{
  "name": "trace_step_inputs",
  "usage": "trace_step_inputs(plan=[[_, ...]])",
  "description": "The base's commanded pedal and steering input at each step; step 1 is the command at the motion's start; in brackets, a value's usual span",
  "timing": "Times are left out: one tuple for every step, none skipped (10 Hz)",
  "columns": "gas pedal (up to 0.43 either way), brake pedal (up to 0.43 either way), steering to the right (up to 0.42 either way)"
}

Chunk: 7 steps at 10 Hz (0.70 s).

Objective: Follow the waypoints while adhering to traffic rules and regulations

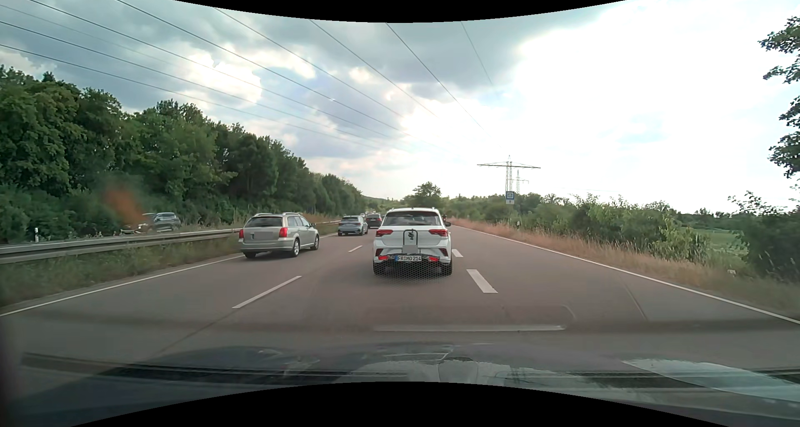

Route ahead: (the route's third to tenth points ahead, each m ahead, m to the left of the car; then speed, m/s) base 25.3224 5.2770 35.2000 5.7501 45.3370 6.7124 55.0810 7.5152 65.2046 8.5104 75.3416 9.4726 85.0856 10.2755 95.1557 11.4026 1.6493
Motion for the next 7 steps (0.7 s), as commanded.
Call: trace_step_inputs(plan=[[0.0, 0.0, -0.021], [0.0, 0.0, -0.019], [0.0, 0.0, -0.019], [0.0, 0.0, -0.019], [0.0, 0.0, -0.018], [0.0, 0.0, -0.01], [0.0, 0.0, -0.004]])
